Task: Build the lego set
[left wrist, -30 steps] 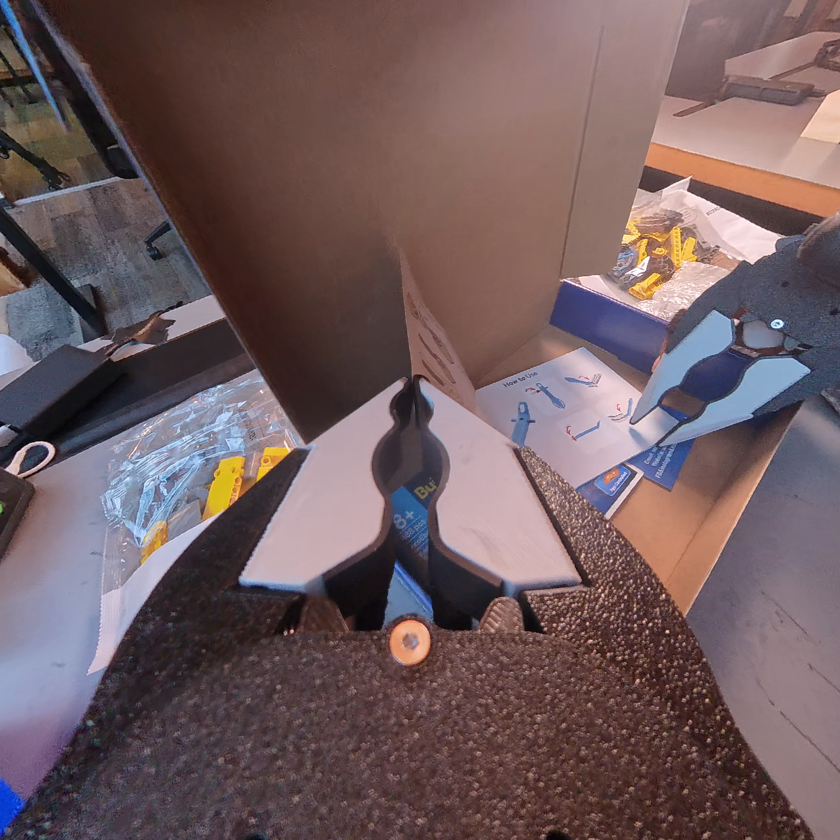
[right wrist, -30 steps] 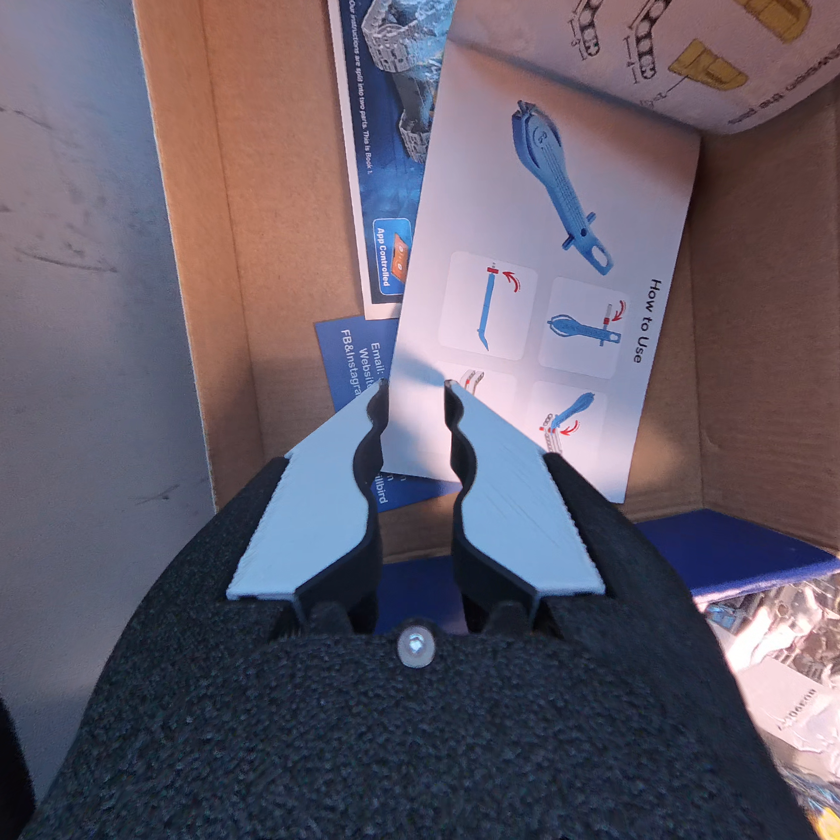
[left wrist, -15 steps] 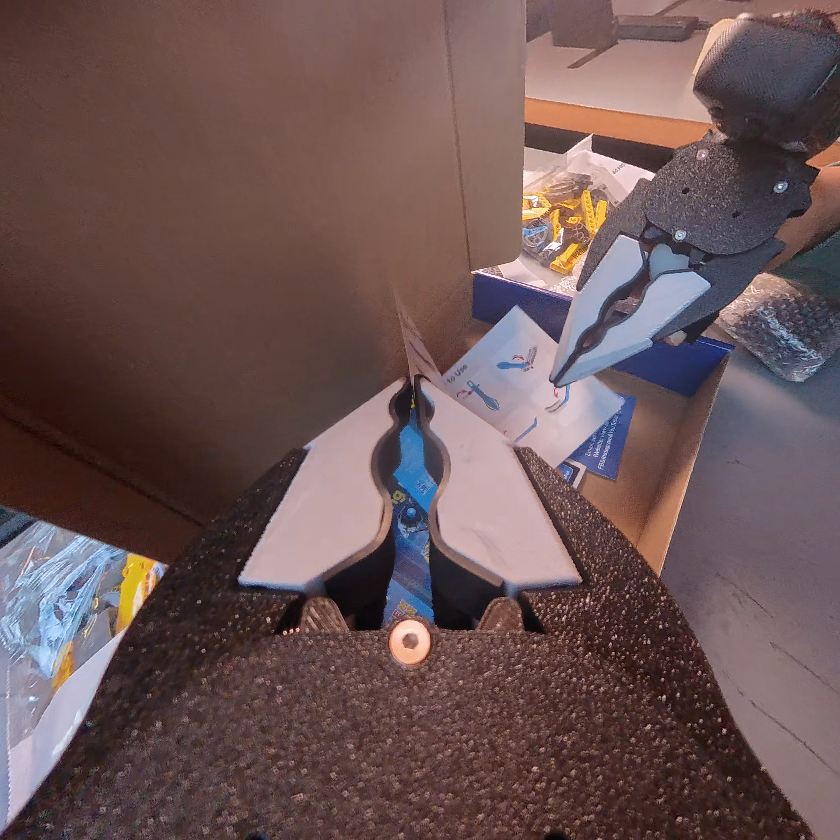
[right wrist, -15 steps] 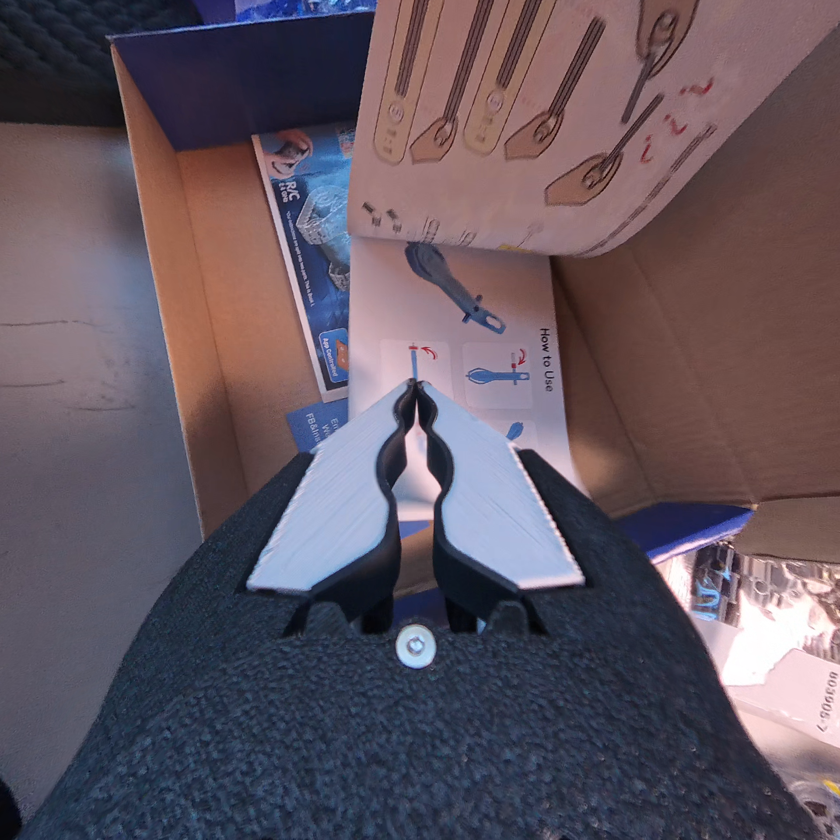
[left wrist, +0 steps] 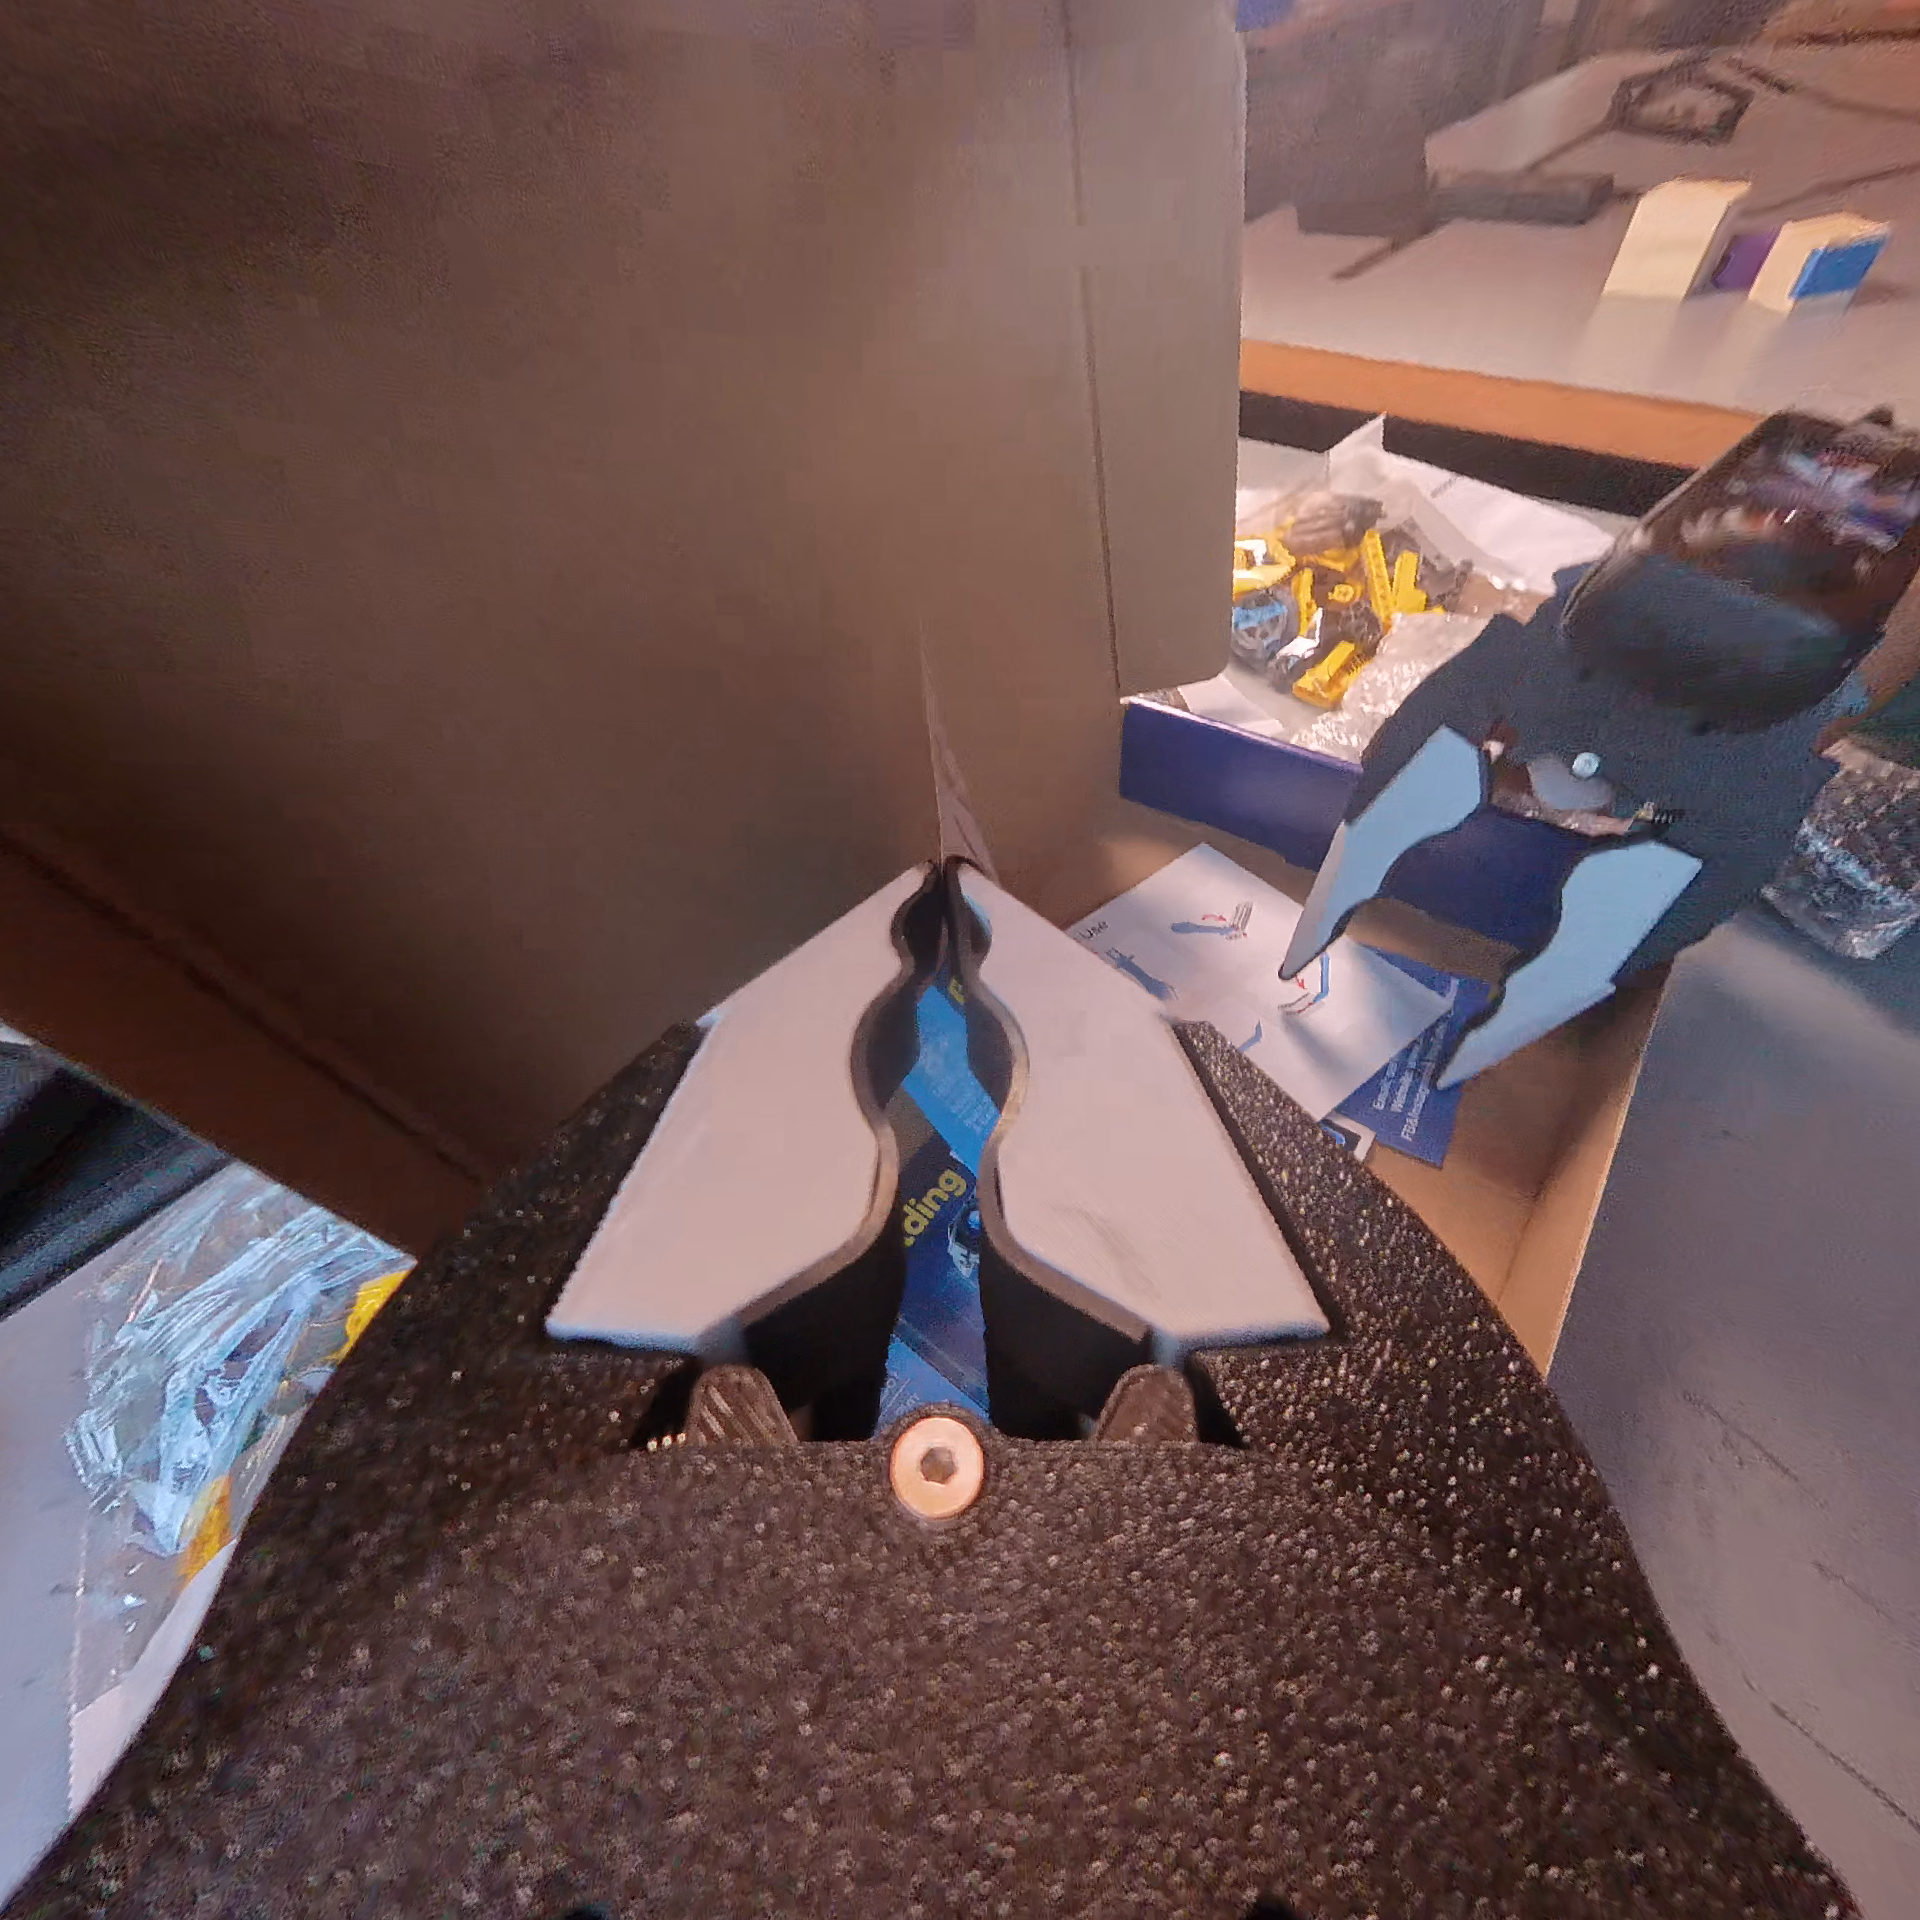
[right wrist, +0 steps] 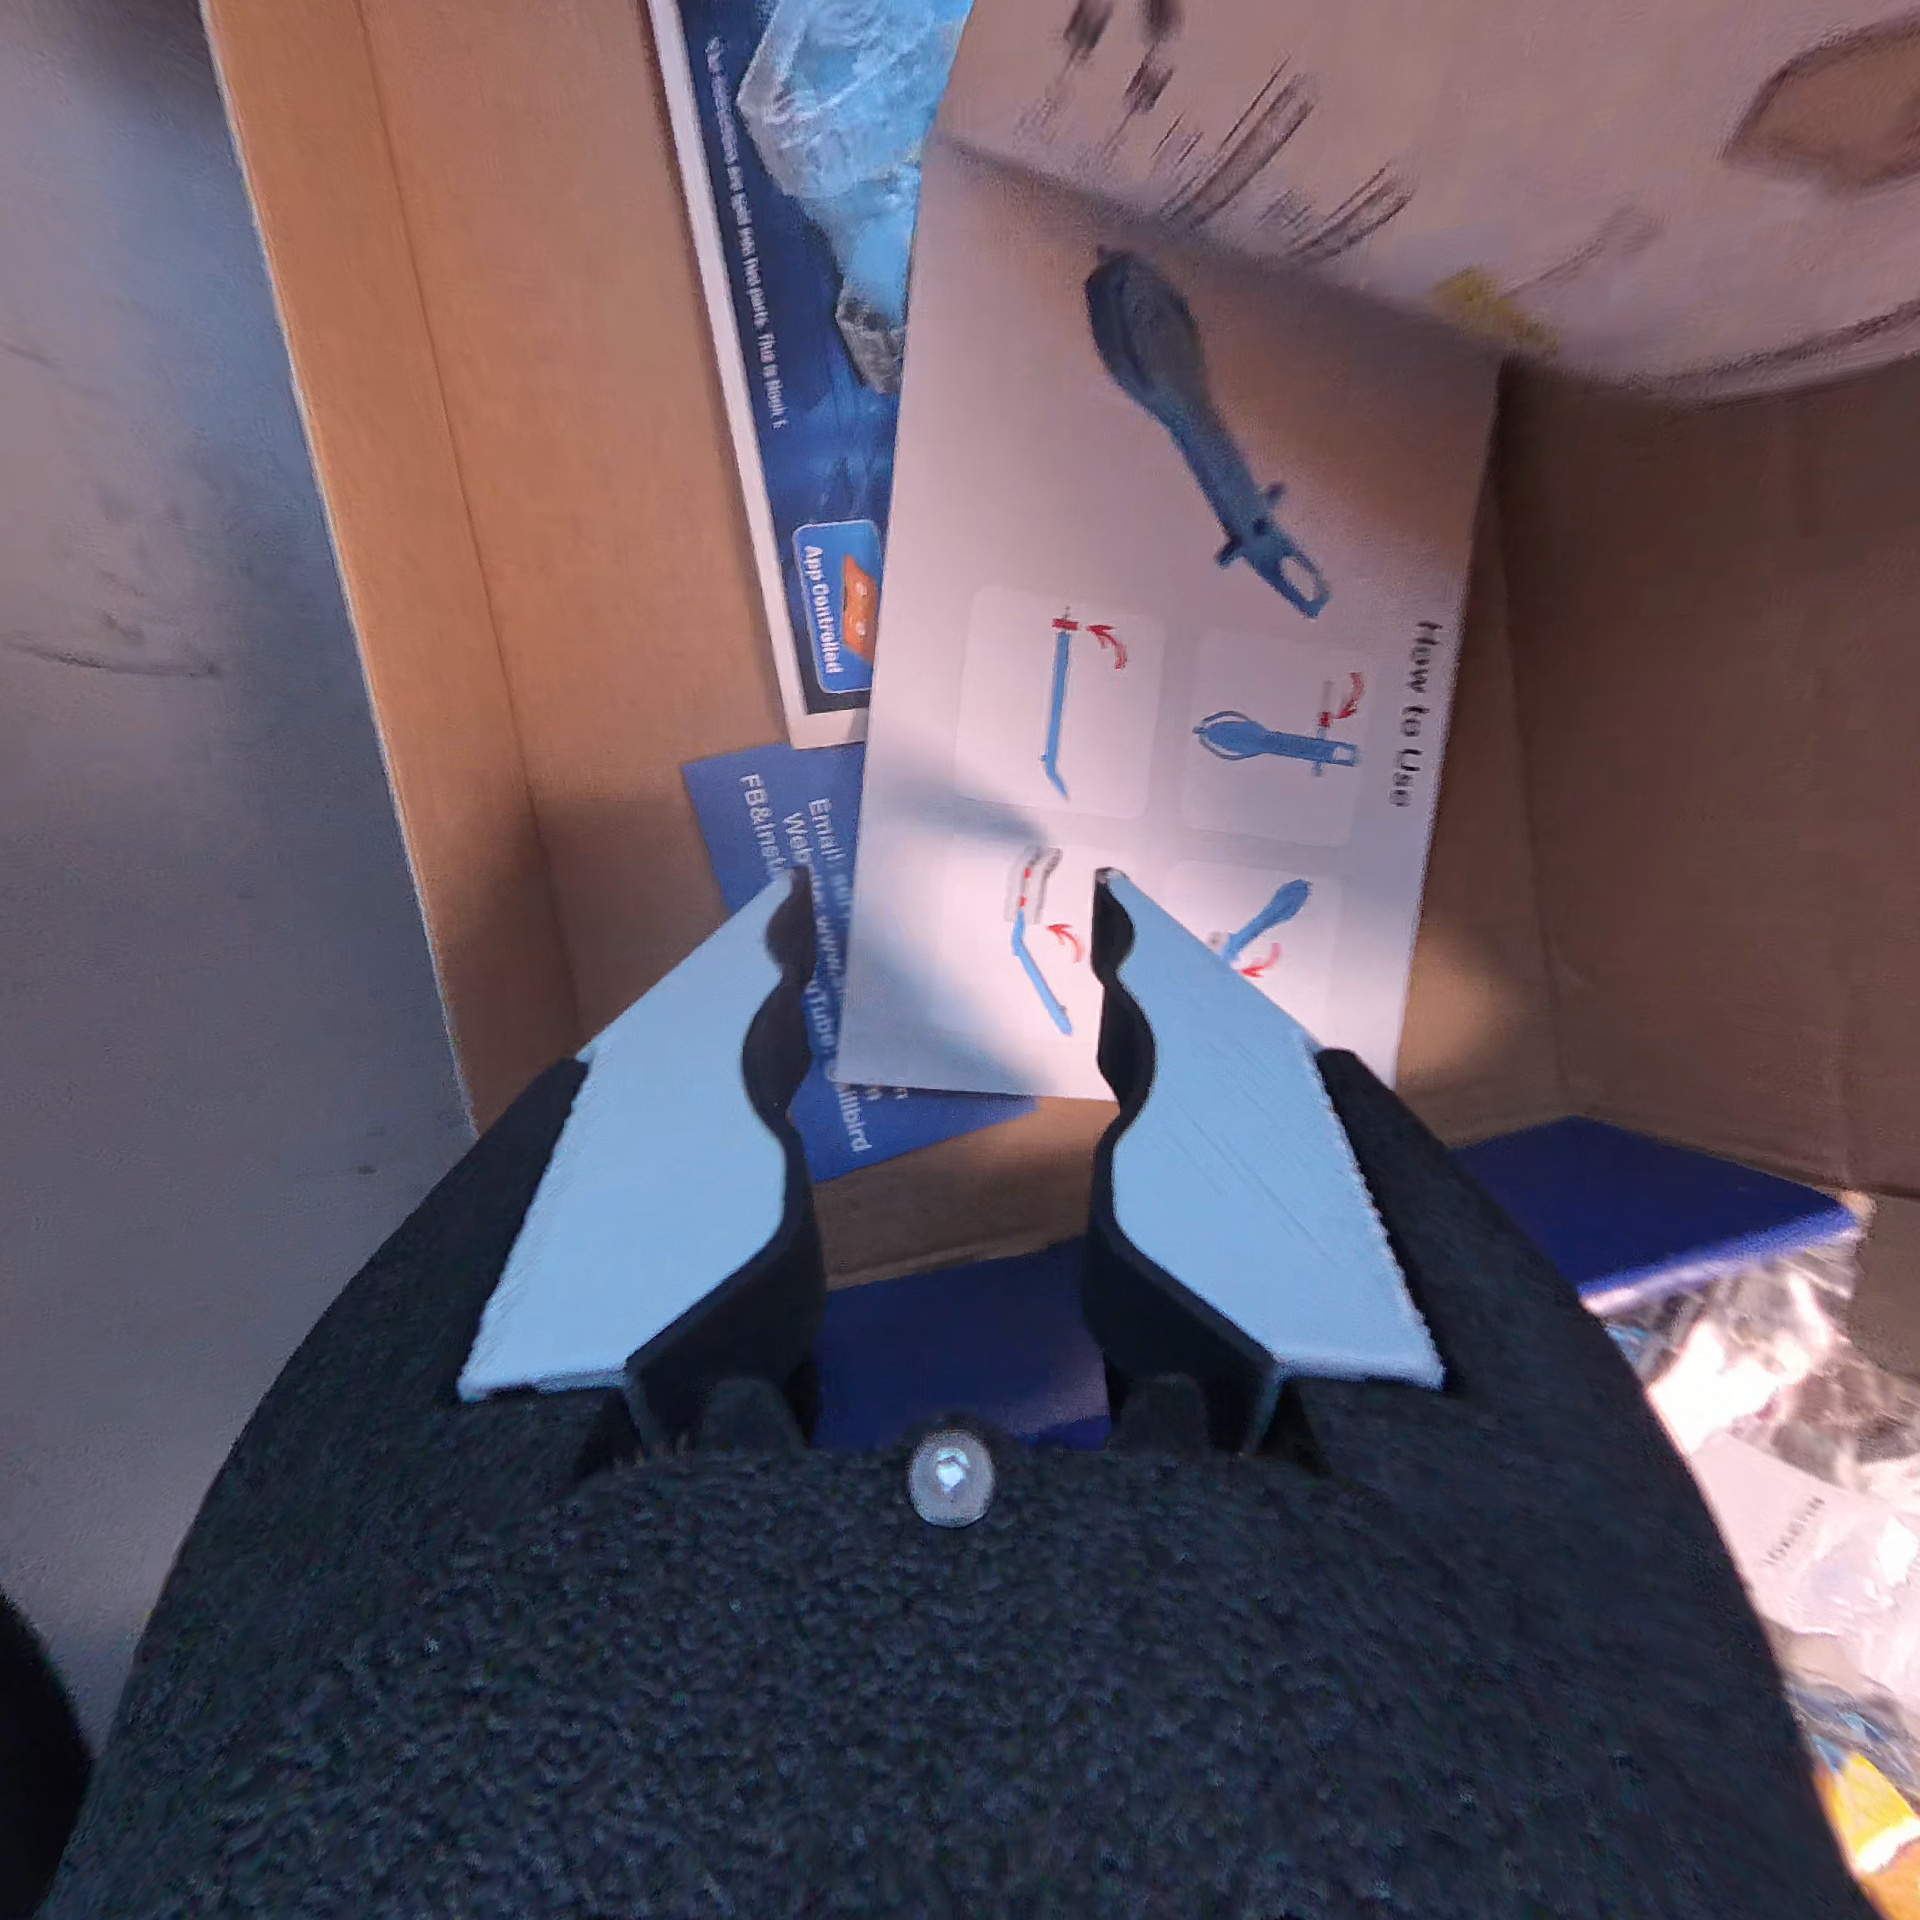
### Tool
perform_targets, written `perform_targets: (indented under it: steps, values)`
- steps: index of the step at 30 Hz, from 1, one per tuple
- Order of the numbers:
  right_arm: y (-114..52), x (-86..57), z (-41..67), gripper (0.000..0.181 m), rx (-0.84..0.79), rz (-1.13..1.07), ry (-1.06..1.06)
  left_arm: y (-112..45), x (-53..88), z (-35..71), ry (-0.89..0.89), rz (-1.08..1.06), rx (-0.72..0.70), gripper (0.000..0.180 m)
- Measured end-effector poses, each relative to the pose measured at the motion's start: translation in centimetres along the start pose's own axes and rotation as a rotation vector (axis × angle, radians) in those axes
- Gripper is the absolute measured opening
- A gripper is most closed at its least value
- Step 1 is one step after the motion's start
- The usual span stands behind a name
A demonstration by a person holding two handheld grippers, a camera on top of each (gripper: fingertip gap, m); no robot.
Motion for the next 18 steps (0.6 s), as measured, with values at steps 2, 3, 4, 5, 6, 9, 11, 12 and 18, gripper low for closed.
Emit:
perform_targets:
  steps: [2, 3, 4, 5, 6, 9, 11, 12, 18]
  values:
    - [-0.5, 0.6, -0.2, 0.057, 0.041, 0.043, 0.012, 0.9, 0.5, 0.9, 0.011, 0.011, -0.03, 0.0]
    - [-0.7, 0.4, -0.4, 0.056, 0.066, 0.038, 0.031, 1.4, 0.8, 1.1, 0.007, 0.019, -0.033, 0.0]
    - [-0.8, 0.4, -0.4, 0.054, 0.079, 0.051, 0.035, 1.8, 1.2, 1.3, -0.003, 0.033, -0.035, 0.0]
    - [-0.7, 0.1, -0.4, 0.036, 0.094, 0.052, 0.042, 2.2, 1.5, 1.5, -0.014, 0.045, -0.034, 0.0]
    - [-0.5, -0.1, -0.5, 0.033, 0.113, 0.062, 0.054, 2.7, 1.7, 1.6, -0.019, 0.051, -0.033, 0.0]
    - [0.3, -0.5, -0.5, 0.017, 0.132, 0.104, 0.077, 3.6, 2.2, 1.9, -0.027, 0.056, -0.032, 0.0]
    - [1.0, -1.1, -0.1, 0.007, 0.121, 0.118, 0.074, 3.9, 2.3, 1.9, -0.031, 0.052, -0.031, 0.0]
    - [1.4, -1.3, 0.2, 0.003, 0.108, 0.123, 0.068, 3.9, 2.3, 1.9, -0.031, 0.048, -0.031, 0.0]
    - [3.0, -2.7, 2.3, 0.0, 0.02, 0.114, 0.015, 2.9, 1.7, 1.5, -0.011, 0.001, -0.032, 0.0]
Point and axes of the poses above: each gripper's, where its closed fingertips meet, y back along the fingers, z out of its top, x = y × z across the jaws, the point moved 1 cm from there along y, back along the fingers, and after that the axes turned 7 degrees about -x, right-handed, at the moved point
